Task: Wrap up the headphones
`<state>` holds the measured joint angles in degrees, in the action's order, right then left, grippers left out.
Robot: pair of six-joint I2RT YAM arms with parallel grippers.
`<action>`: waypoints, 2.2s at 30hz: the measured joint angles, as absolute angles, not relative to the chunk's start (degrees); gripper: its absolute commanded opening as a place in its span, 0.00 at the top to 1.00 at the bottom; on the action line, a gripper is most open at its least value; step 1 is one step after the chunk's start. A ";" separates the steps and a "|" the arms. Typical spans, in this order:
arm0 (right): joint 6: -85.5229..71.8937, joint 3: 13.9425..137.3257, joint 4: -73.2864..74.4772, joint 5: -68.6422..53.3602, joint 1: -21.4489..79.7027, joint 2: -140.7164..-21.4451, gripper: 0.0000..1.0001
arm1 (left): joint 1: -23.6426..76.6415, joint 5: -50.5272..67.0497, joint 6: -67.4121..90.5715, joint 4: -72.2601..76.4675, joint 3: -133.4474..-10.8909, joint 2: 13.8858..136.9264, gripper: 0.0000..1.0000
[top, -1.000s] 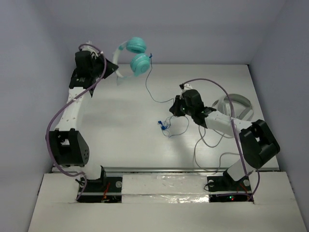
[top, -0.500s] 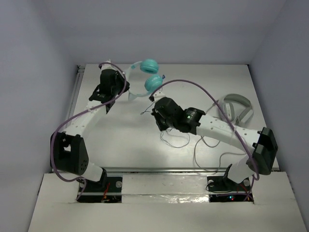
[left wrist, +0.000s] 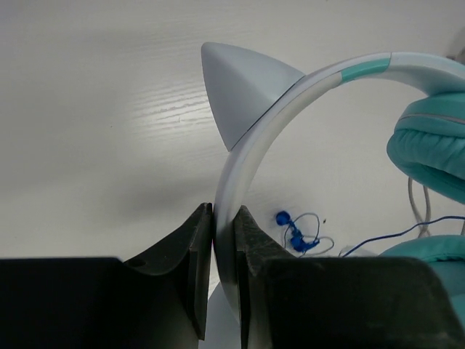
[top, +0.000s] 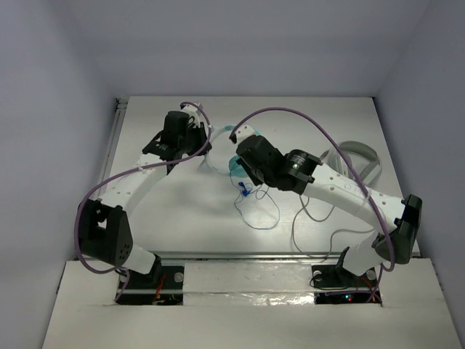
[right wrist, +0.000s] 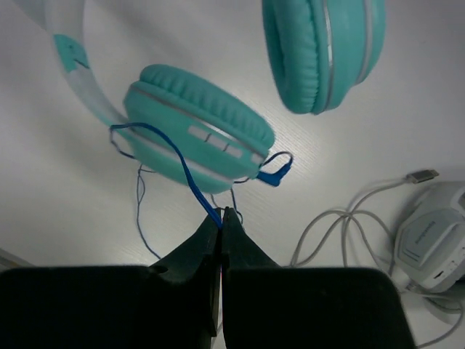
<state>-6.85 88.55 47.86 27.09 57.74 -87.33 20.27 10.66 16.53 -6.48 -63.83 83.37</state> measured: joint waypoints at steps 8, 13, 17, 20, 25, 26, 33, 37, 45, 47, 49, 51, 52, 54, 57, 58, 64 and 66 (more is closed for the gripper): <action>-5.23 88.55 47.88 33.26 57.74 -84.40 1.00 | 20.86 19.55 6.07 -13.74 -68.29 83.35 1.00; -3.29 88.55 45.74 37.01 56.97 -83.15 1.00 | 22.35 23.27 2.76 -16.27 -68.29 83.48 1.00; -1.43 88.53 42.35 38.33 54.72 -82.48 1.00 | 24.14 27.07 1.21 -16.84 -68.29 83.72 1.00; 0.10 88.25 39.77 38.79 53.17 -82.46 1.00 | 26.24 28.95 0.34 -17.10 -68.29 84.20 1.00; 0.84 87.02 36.95 38.74 51.46 -82.43 1.00 | 27.75 33.34 -0.84 -17.34 -68.29 84.60 1.00; 0.78 86.56 36.34 38.57 51.11 -82.43 1.00 | 27.70 34.04 -0.78 -17.17 -68.29 84.58 1.00; -2.79 80.51 32.82 37.39 48.38 -79.24 1.00 | 26.65 37.19 2.59 -13.85 -68.25 82.87 1.00; -6.24 76.62 30.46 36.14 45.67 -74.78 1.00 | 25.32 37.89 3.64 -12.67 -68.25 80.93 1.00; -12.60 70.26 24.75 33.08 41.93 -70.81 1.00 | 22.85 41.54 6.20 -10.02 -68.01 79.29 1.00; -13.58 69.19 23.51 31.77 41.93 -70.87 1.00 | 22.37 42.96 6.79 -9.08 -68.01 79.24 1.00; -14.26 68.07 22.28 30.15 41.56 -70.85 1.00 | 22.15 44.03 7.38 -8.36 -67.99 79.07 1.00; -14.92 67.09 20.95 28.10 40.93 -70.59 1.00 | 21.98 44.91 8.10 -7.88 -67.99 78.70 1.00; -15.27 66.54 20.10 27.07 40.58 -70.35 1.00 | 21.85 45.23 8.54 -7.46 -67.99 78.41 1.00; -15.99 65.14 18.13 24.16 39.72 -69.36 1.00 | 21.47 45.60 9.54 -6.52 -67.99 77.67 1.00; -17.19 62.85 14.87 19.33 38.79 -67.59 1.00 | 20.64 45.63 12.01 -4.58 -67.99 75.99 1.00; -17.58 62.13 13.72 17.67 38.52 -67.16 1.00 | 20.32 45.56 12.91 -3.92 -67.99 75.33 1.00; -18.85 57.58 5.85 7.57 36.64 -66.67 1.00 | 18.76 43.16 16.84 -2.44 -69.97 73.36 1.00; -19.07 55.18 1.78 3.22 35.88 -66.59 0.99 | 18.61 42.59 17.78 -2.35 -70.96 73.34 1.00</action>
<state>-19.07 55.18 1.78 3.22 35.88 -66.59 18.61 42.59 17.78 -2.35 -70.96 73.34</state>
